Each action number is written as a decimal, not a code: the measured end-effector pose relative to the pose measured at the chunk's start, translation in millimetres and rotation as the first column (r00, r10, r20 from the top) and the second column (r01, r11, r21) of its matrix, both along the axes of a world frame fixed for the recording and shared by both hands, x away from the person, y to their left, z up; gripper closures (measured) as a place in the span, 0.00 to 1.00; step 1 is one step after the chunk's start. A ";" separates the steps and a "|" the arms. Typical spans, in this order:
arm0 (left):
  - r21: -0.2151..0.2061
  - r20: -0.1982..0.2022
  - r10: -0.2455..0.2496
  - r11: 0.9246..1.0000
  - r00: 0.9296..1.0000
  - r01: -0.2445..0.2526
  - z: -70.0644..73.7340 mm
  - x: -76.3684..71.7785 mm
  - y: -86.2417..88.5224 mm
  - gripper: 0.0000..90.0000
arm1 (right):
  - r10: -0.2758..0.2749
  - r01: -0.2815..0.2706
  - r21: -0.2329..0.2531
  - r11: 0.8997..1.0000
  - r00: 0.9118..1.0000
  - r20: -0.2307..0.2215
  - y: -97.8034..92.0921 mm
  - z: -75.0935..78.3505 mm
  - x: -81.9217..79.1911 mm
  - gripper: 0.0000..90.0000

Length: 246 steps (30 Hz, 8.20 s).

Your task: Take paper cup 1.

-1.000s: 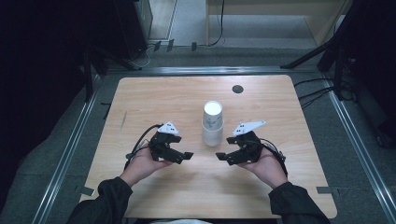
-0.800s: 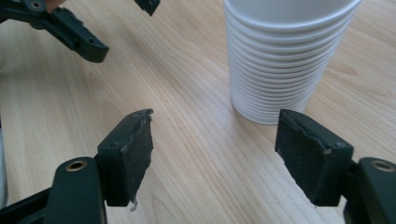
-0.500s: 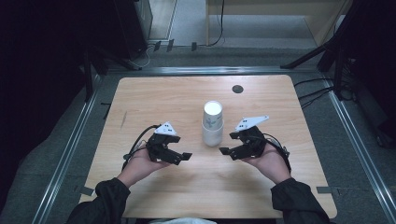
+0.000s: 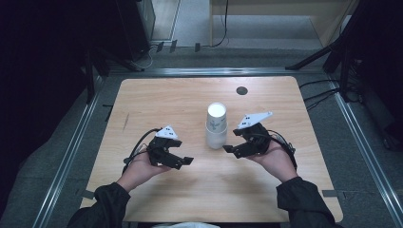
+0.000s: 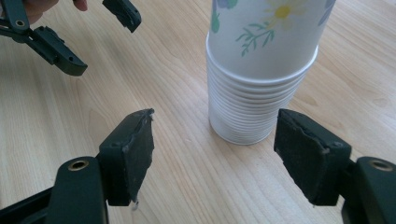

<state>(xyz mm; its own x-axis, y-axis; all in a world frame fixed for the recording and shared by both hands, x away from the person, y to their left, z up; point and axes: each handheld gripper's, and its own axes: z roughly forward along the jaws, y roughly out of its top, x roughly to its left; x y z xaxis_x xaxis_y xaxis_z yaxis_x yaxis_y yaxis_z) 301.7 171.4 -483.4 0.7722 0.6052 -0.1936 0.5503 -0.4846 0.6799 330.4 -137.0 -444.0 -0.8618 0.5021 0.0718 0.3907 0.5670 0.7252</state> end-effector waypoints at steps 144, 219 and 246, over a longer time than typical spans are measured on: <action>-0.092 0.082 -0.172 0.979 0.982 0.180 16.6 -8.2 -12.9 0.17 | 0.147 -0.150 0.041 0.988 0.987 0.070 4.9 83.5 -26.9 0.38; -0.157 0.114 -0.355 0.916 0.928 0.370 22.9 -22.8 -35.6 0.31 | 0.256 -0.244 0.246 0.938 0.966 -0.017 40.6 23.9 -42.2 0.28; 0.233 -0.027 -0.528 0.823 0.849 0.519 42.9 0.9 -45.8 0.31 | 0.297 -0.299 0.141 0.944 0.954 0.039 34.0 -5.7 -46.4 0.28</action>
